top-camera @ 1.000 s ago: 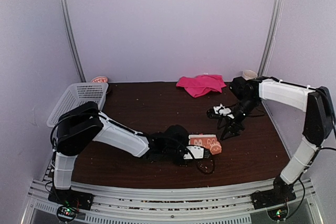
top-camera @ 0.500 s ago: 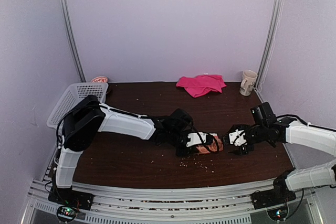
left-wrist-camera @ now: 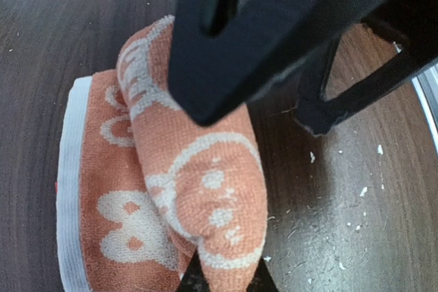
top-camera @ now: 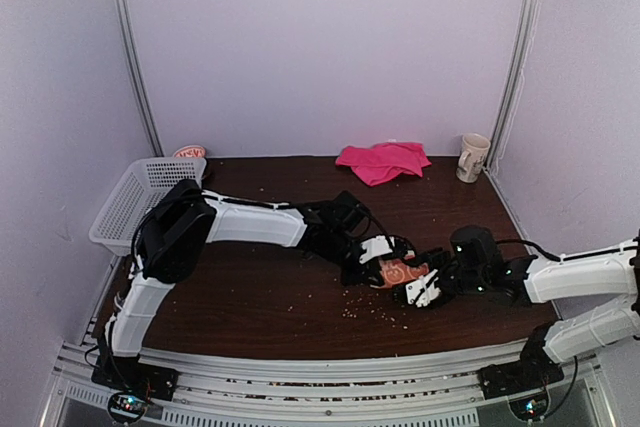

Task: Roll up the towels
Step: Roll the towel at the center of the board.

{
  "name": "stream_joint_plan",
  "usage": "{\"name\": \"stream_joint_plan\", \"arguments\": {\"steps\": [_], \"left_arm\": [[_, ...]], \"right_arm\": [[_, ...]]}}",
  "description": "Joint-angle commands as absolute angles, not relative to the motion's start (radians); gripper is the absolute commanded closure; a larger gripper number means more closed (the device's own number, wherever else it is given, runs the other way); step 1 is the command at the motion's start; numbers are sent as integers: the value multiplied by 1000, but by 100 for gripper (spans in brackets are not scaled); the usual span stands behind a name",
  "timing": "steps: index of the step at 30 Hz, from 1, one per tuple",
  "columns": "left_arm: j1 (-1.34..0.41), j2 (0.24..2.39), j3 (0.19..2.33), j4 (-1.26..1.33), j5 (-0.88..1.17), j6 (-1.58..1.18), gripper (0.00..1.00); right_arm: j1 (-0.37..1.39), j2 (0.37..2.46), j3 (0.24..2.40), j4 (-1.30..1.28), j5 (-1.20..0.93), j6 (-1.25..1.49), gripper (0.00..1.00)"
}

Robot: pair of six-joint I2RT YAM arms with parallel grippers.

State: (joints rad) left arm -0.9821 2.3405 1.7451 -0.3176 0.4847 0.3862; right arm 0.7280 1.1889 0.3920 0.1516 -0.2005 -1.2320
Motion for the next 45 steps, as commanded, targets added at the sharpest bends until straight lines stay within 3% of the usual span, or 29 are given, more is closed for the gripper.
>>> {"name": "stream_joint_plan", "arguments": {"steps": [1, 14, 19, 24, 28, 33, 38, 45], "left_arm": [[-956, 2404, 1762, -424, 552, 352, 99], [-932, 2452, 1828, -475, 621, 327, 97], [-925, 2459, 1838, -477, 629, 313, 94], [-919, 2457, 1842, -477, 632, 300, 88], [-914, 2441, 1831, -476, 630, 291, 72], [-892, 2352, 1714, -390, 603, 224, 31], [-873, 2225, 1558, -260, 543, 136, 4], [-870, 2123, 1451, -120, 427, -7, 2]], "right_arm": [[765, 1277, 402, 307, -45, -1196, 31], [808, 1469, 443, 391, 110, -1202, 45], [822, 1528, 463, 374, 151, -1187, 59], [822, 1556, 495, 322, 165, -1159, 80], [821, 1563, 510, 268, 158, -1155, 91], [814, 1545, 517, 183, 112, -1188, 95], [778, 1514, 583, 13, 3, -1215, 96], [722, 1517, 733, -262, -163, -1306, 96]]}}
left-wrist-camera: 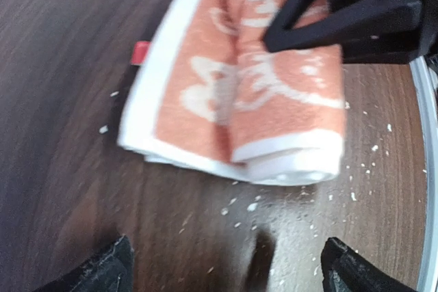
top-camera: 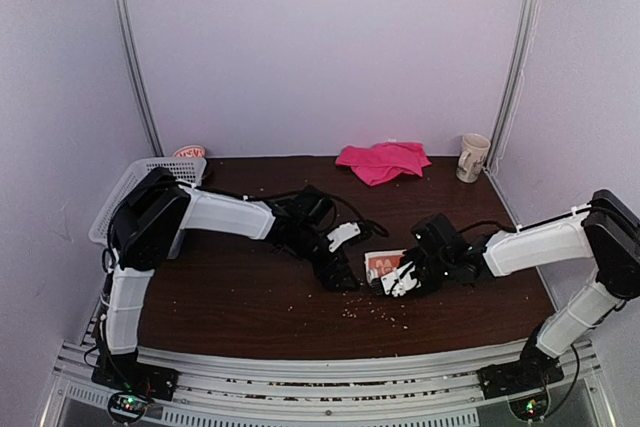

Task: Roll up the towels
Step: Roll the towel at the center of the board, then pick up the towel from the center of the board.

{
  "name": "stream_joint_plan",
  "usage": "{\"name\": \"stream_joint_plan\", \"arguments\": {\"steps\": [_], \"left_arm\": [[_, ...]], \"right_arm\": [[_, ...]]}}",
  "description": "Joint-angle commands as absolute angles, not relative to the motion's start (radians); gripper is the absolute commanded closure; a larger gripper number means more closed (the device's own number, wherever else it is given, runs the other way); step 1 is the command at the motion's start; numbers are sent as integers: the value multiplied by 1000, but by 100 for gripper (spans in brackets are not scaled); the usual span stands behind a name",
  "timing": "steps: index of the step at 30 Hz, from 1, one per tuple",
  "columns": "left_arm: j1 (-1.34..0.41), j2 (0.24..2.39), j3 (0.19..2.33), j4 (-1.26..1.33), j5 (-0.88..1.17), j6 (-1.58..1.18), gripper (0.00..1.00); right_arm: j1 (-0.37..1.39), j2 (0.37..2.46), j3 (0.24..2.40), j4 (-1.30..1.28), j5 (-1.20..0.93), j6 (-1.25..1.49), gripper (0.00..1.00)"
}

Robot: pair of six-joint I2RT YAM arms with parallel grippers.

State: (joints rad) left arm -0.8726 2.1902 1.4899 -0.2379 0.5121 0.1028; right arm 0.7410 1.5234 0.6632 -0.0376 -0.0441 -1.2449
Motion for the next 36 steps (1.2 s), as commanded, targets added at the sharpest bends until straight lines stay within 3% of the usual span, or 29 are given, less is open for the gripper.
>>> {"name": "stream_joint_plan", "arguments": {"steps": [1, 12, 24, 31, 36], "left_arm": [[-870, 2114, 1437, -102, 425, -24, 2], [-874, 1935, 1114, 320, 350, -12, 2], [-862, 2123, 1366, 192, 458, -153, 2], [-844, 2218, 1444, 218, 671, -211, 2], [-845, 2230, 1428, 253, 712, -224, 2]], "right_arm": [[717, 1525, 757, -302, -180, -1316, 96], [662, 1658, 921, -544, -308, -1283, 97], [618, 1765, 1052, -763, -344, -1407, 95], [608, 1808, 1145, -839, -347, -1460, 95], [597, 1864, 1226, -891, -369, -1445, 95]]}}
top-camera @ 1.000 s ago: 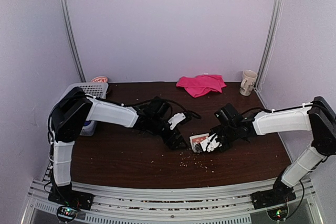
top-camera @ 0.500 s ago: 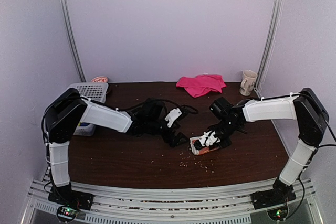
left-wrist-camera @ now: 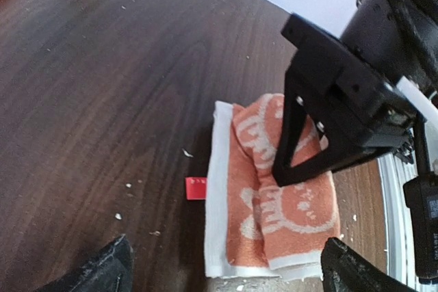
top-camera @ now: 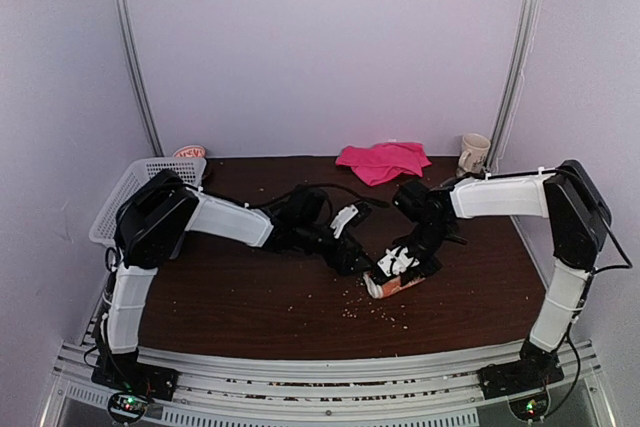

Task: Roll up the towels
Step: Pick up the towel from the center of the board.

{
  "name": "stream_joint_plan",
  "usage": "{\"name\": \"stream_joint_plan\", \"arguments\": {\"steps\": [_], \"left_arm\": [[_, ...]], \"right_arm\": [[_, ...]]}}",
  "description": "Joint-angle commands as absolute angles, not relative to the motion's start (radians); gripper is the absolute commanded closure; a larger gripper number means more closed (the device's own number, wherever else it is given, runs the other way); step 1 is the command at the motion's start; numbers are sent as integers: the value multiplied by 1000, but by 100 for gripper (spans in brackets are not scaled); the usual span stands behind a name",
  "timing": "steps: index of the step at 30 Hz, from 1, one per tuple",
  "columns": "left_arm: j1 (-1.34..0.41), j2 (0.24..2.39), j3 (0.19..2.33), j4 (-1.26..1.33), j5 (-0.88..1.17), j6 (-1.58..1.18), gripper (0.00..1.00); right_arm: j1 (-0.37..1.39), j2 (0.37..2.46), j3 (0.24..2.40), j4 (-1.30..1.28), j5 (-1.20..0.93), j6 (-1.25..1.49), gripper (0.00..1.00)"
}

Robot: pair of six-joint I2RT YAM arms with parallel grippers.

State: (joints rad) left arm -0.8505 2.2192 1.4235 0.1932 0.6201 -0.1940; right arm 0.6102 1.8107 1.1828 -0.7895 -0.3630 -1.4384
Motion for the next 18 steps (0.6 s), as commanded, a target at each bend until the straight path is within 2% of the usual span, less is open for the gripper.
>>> {"name": "stream_joint_plan", "arguments": {"steps": [1, 9, 18], "left_arm": [[-844, 2234, 1426, 257, 723, -229, 2], [-845, 2285, 1466, 235, 810, -246, 2], [-844, 2377, 1573, 87, 891, -247, 2]], "right_arm": [[597, 1874, 1236, -897, -366, -1440, 95], [594, 1930, 1314, -956, -368, -1436, 93], [594, 1892, 1295, -899, -343, -1450, 92]]}}
